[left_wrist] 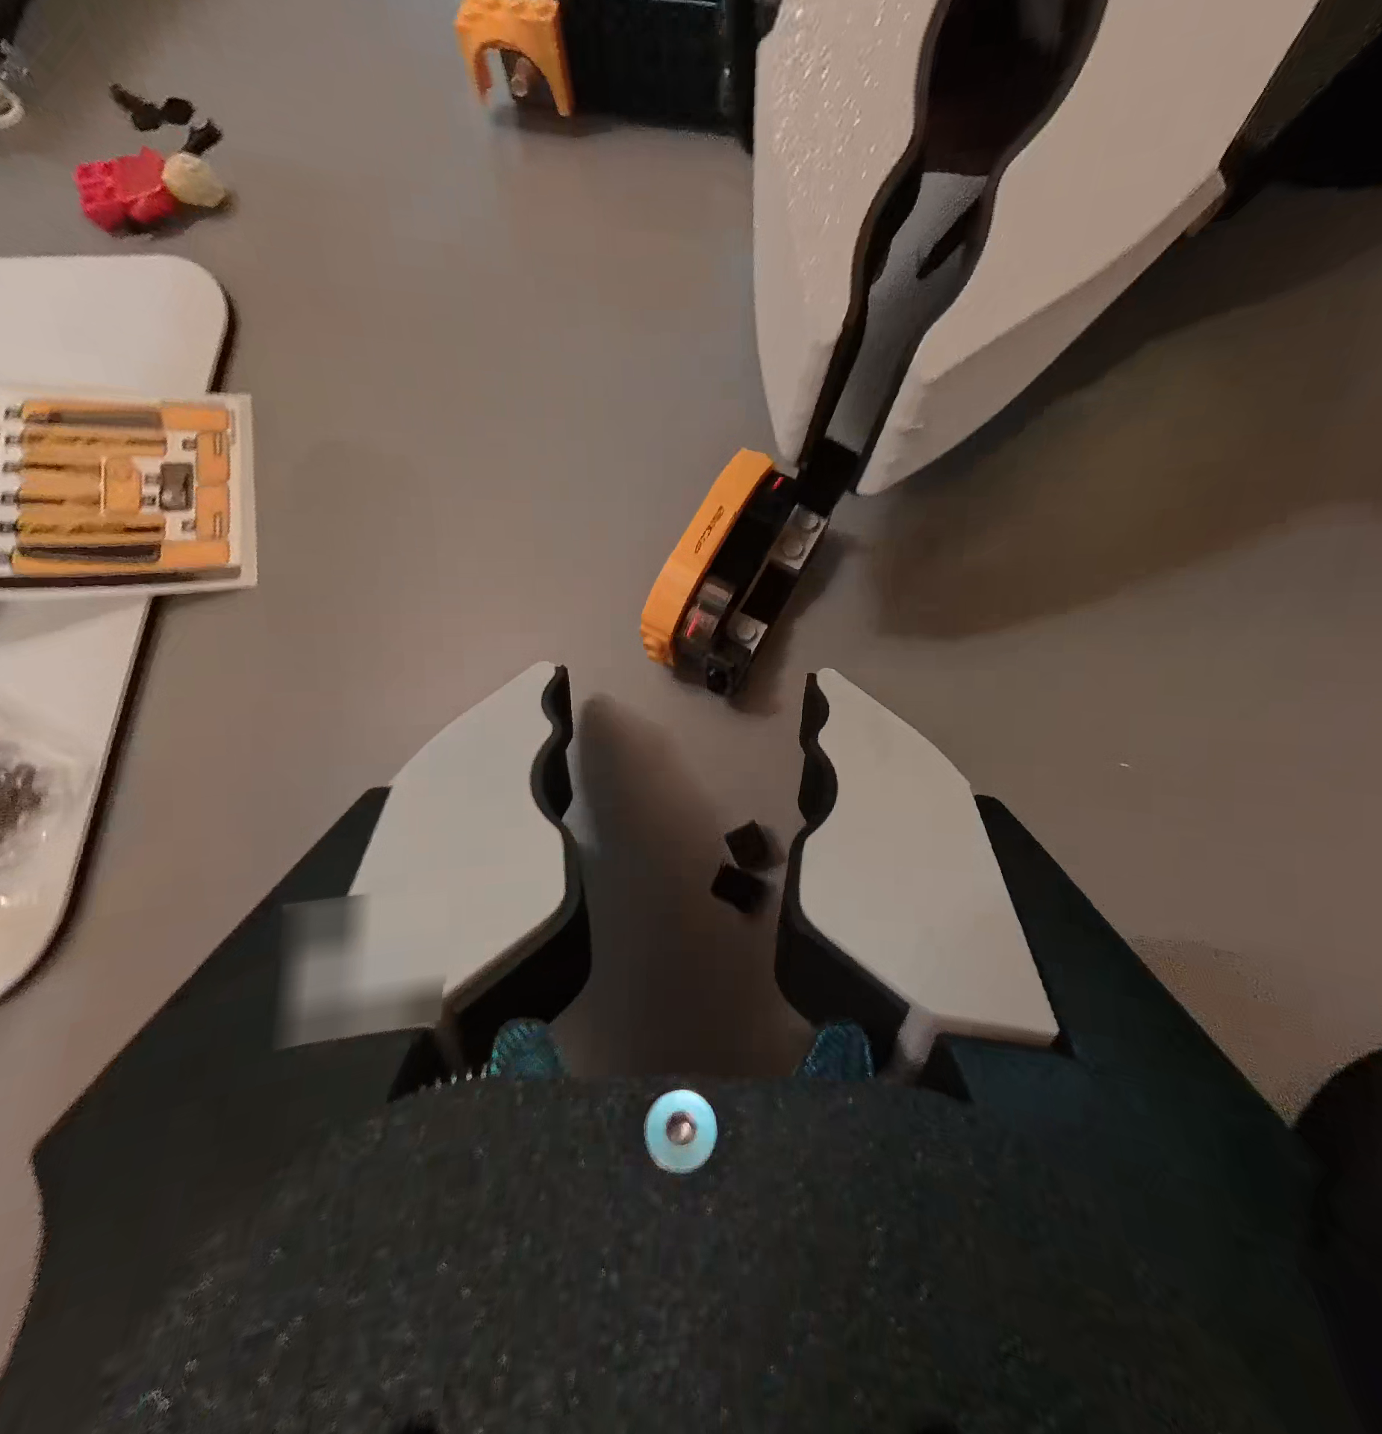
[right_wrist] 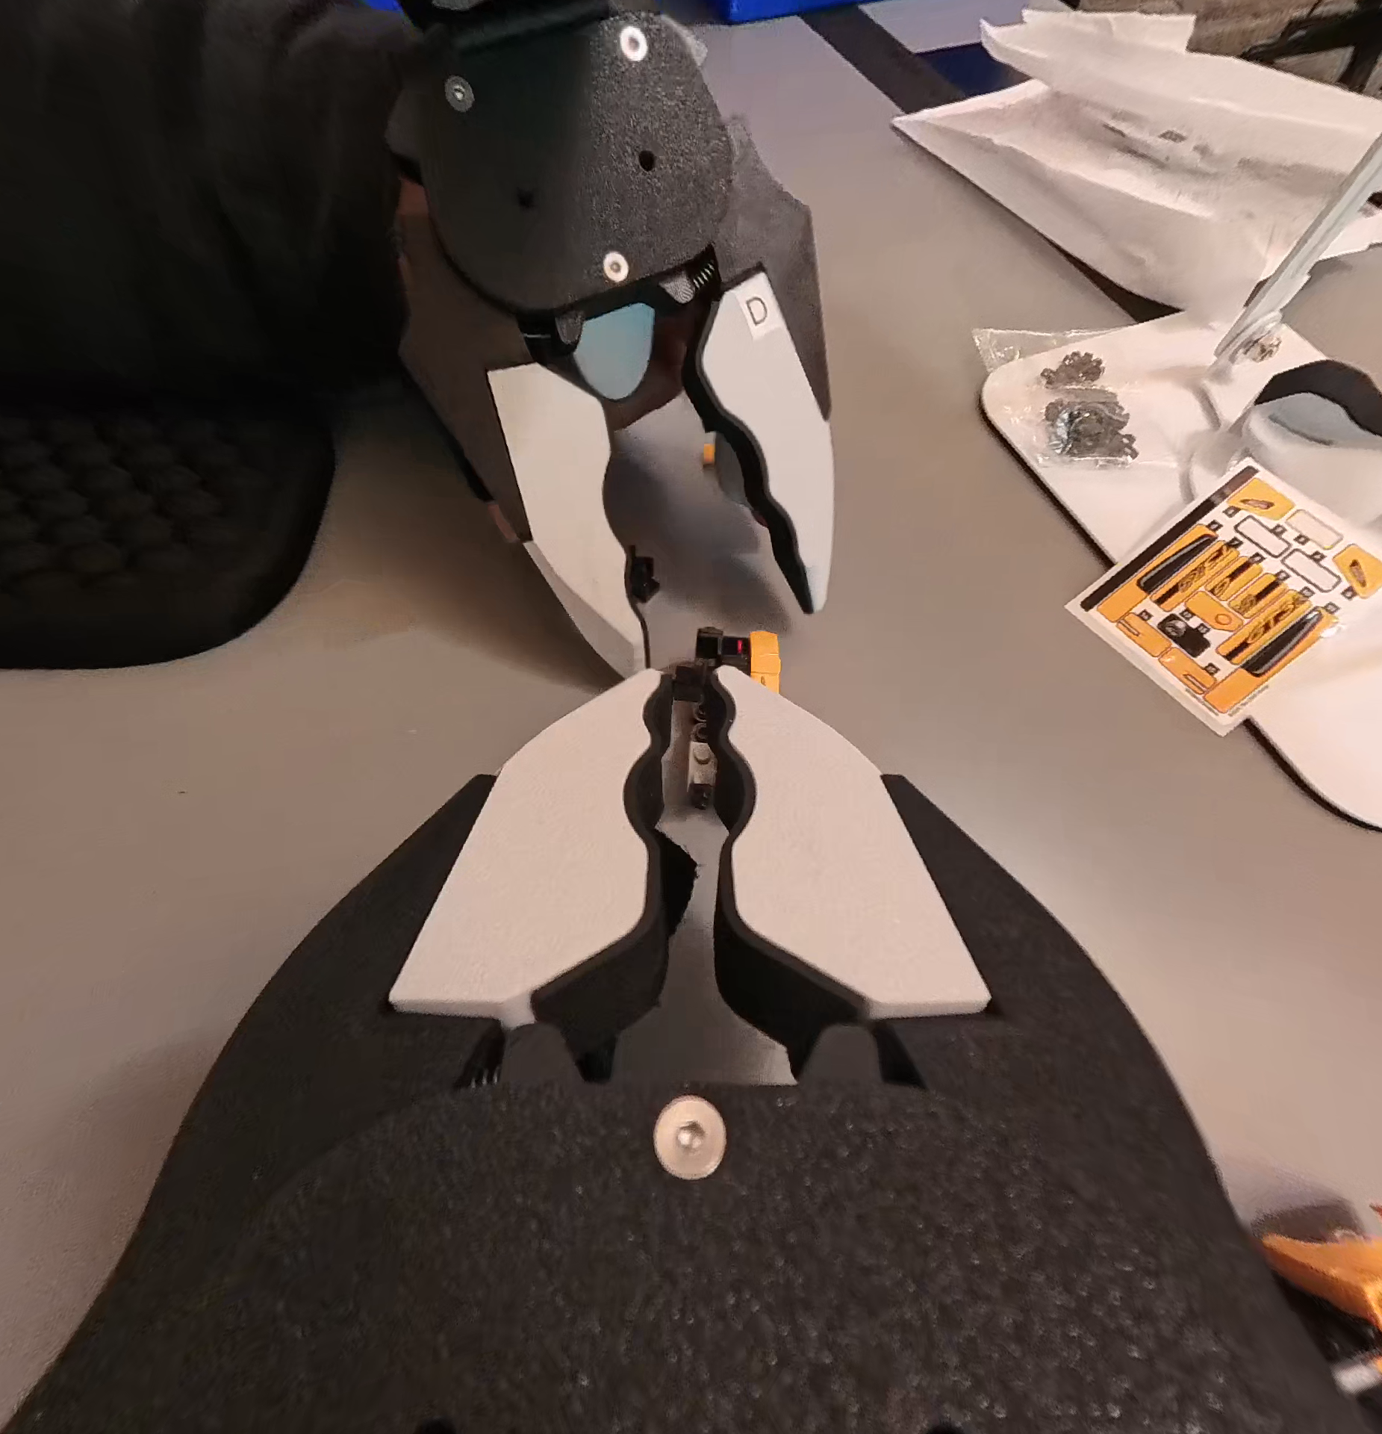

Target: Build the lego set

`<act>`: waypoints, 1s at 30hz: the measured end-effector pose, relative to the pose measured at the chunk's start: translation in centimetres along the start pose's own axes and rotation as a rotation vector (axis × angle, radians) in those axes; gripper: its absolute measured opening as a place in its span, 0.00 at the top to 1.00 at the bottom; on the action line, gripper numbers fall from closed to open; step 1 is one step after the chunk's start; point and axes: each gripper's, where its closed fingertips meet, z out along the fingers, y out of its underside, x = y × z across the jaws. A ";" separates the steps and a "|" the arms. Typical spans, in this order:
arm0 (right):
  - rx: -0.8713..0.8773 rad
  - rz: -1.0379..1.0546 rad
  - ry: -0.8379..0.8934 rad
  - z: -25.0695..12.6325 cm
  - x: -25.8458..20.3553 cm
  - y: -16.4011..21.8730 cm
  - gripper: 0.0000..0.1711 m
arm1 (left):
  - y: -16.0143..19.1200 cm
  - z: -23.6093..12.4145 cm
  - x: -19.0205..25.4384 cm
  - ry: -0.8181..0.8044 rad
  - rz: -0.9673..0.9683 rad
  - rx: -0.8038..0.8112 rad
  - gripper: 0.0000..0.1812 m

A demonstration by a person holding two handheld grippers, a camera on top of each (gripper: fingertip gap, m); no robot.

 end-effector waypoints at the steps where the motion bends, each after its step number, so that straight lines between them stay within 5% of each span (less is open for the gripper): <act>1: 0.006 0.008 -0.014 0.1 -0.1 0.0 0.95 | -0.2 0.2 0.0 0.007 0.015 -0.003 0.69; 7: 0.013 0.013 -0.043 0.2 -0.2 0.2 0.95 | -0.2 0.9 0.4 0.015 0.041 -0.002 0.82; 15: 0.005 -0.044 -0.114 0.6 -1.2 0.1 0.95 | -0.4 -1.8 0.4 -0.061 -0.010 0.045 0.82; 22: 0.080 -0.127 -0.225 0.2 -3.0 -1.2 0.95 | -3.7 -4.2 3.7 0.181 -0.287 0.336 0.90; 30: 0.126 -0.155 -0.258 -0.2 -3.7 -1.7 0.95 | -4.2 -4.1 4.7 0.245 -0.269 0.370 0.96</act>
